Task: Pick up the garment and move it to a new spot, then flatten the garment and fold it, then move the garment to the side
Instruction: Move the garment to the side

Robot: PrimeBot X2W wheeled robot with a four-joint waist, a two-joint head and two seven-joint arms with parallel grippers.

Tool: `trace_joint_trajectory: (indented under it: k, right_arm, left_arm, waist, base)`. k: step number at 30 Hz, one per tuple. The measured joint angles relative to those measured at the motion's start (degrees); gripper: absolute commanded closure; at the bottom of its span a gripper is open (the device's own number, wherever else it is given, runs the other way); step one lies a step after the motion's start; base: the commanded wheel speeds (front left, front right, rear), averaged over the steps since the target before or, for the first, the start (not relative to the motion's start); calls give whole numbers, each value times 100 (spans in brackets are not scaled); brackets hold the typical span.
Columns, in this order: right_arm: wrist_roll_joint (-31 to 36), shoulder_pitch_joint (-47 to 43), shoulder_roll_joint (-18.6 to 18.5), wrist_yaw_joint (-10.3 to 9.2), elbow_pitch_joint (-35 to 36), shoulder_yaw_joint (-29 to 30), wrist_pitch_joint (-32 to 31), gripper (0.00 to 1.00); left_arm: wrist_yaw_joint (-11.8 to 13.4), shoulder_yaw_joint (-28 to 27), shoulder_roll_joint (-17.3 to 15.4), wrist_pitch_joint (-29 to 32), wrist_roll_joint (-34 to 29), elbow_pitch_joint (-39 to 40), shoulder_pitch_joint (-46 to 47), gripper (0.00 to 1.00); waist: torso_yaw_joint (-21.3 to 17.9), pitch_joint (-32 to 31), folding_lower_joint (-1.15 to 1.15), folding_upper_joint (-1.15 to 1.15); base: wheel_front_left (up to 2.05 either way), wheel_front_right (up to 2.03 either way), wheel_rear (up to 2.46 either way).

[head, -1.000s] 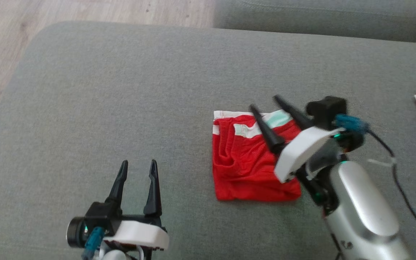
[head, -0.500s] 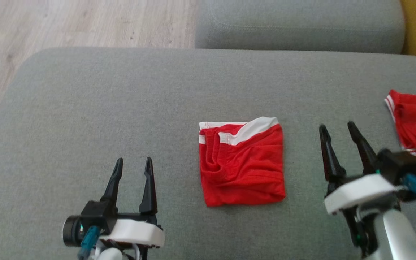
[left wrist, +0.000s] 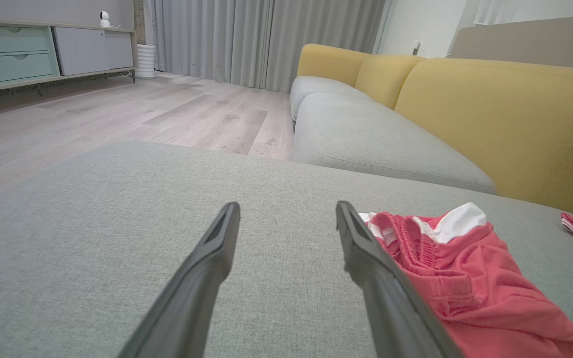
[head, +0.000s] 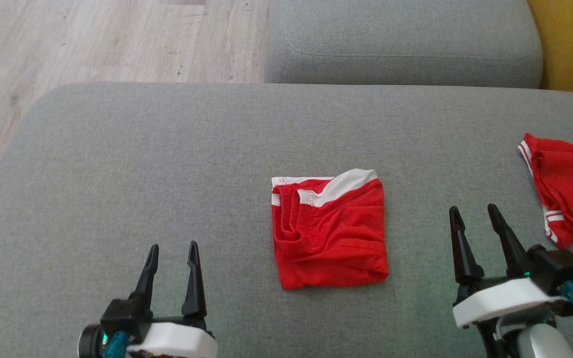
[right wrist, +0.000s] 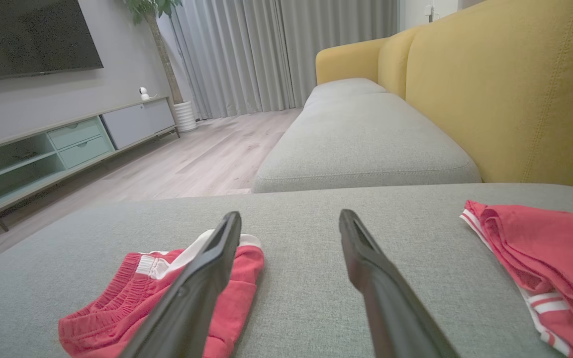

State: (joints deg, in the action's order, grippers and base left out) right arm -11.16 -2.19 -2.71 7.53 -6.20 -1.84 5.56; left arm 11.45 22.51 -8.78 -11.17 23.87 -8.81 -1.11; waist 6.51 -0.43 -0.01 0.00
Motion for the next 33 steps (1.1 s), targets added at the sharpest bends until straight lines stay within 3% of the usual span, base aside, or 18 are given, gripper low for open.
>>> trace_joint_trajectory:
  k: [17,33]
  right_arm:
    - [149,3,3,0,-181,77,16,0]
    - [303,1185,2,0,-1094,-10,-2524,0]
  left_arm:
    - [65,75,-57,110,0,36,-28,0]
    - [31,189,79,-9,63,-136,147,0]
  waist:
    - [89,74,0,0]
    - [688,379,1,0]
  base:
    - [0,0,0]
    - [0,0,0]
